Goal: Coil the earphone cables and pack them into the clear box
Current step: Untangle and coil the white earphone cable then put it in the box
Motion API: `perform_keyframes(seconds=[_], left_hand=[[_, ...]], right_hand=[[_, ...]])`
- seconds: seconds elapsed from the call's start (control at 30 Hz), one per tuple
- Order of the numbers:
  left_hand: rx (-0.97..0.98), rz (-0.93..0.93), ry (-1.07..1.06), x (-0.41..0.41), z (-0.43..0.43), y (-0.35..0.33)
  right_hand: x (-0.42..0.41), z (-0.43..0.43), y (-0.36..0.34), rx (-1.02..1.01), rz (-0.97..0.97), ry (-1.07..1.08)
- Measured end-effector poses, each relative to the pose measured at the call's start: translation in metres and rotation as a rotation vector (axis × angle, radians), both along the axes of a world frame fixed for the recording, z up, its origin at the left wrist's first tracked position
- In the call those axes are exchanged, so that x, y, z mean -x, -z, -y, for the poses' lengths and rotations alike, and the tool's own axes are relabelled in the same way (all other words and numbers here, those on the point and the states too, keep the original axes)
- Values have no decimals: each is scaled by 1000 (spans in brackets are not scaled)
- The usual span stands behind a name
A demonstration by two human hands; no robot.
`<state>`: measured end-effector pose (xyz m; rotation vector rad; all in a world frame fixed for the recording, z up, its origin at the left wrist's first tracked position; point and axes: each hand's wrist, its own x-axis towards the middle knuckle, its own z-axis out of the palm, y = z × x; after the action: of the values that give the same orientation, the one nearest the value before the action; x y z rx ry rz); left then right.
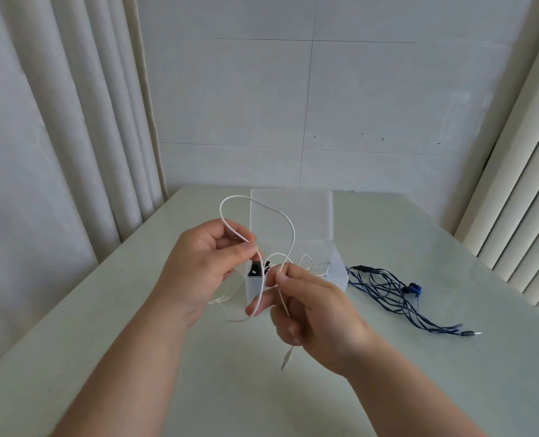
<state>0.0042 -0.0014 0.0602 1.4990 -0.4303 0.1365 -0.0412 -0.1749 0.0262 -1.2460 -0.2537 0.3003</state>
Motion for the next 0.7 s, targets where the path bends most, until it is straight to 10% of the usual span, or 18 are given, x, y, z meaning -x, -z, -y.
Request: perform_keyframes(seconds=[0.37,0.53,0.7], left_hand=[[604,-282,-60,-17,-24,-4],[670,-283,-129,-24,-29,2],[657,-237,-4,-27,-27,6]], right_hand=[[4,38,-16,294,-14,-292],[2,52,-23,587,116,-65],[-4,56,-21,409,83,150]])
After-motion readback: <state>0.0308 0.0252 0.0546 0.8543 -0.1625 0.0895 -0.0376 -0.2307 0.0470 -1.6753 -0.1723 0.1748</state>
